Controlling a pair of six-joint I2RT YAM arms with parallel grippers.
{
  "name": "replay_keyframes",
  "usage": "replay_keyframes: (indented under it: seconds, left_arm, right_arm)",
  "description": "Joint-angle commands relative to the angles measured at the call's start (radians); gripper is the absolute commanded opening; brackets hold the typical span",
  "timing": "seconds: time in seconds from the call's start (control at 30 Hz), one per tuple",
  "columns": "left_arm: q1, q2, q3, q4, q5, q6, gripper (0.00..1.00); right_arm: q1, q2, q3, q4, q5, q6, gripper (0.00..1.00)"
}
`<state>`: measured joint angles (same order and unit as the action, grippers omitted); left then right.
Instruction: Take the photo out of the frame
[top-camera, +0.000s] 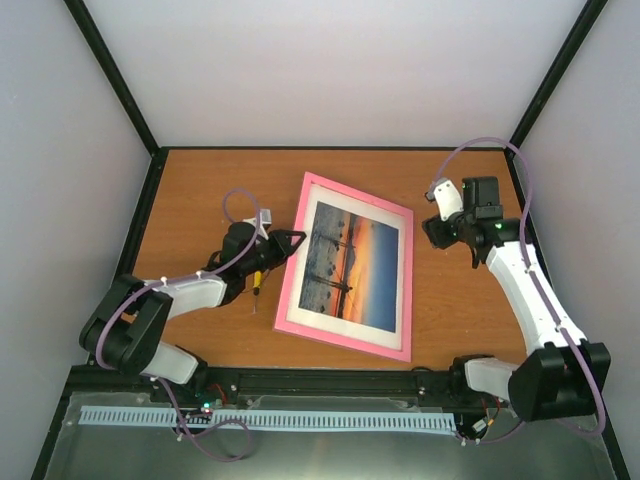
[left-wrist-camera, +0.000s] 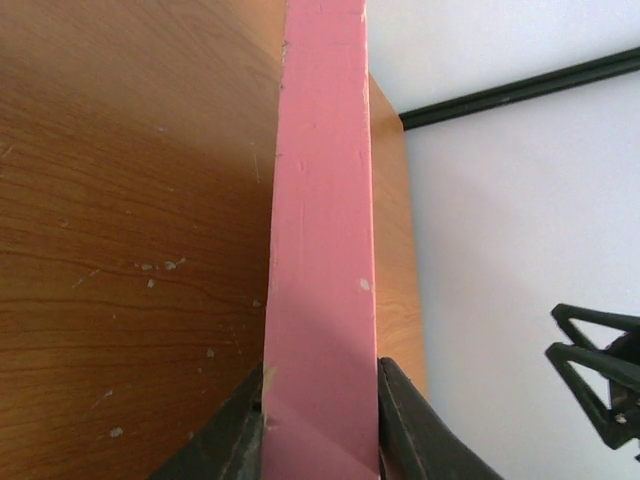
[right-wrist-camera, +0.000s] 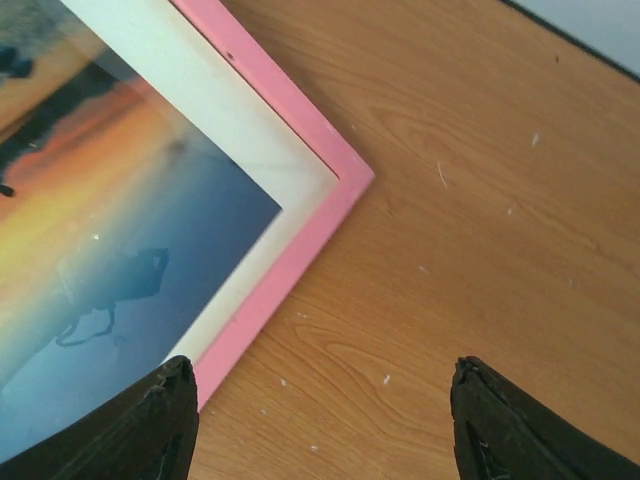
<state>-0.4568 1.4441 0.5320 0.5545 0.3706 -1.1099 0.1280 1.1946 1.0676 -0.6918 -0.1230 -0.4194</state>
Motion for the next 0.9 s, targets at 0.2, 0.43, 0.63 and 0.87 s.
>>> replay_keyframes:
  seconds: [0.2, 0.43, 0.63, 0.87]
  left_arm:
    - [-0.105, 0.141, 0.075, 0.1, -0.316, -0.038, 0.01]
    - [-0.163, 0.362, 0.245, 0.122, -0.195, -0.025, 0.01]
    - [-0.223, 0.442, 0.312, 0.097, -0.206, -0.042, 0.24]
    - [-0.265, 0.433, 0.374, -0.049, -0.237, -0.003, 0.46]
  right_arm:
    - [-0.13, 0.167, -0.04, -0.011, -0.145, 0.028, 0.64]
    - [-0.173, 0.207, -0.051, -0.001, -0.141, 0.019, 0.63]
    - [-0.236, 0.225, -0.058, 0.01, -0.129, 0.0, 0.63]
    - [-0.334, 0.256, -0.056, 0.015, -0.151, -0.03, 0.63]
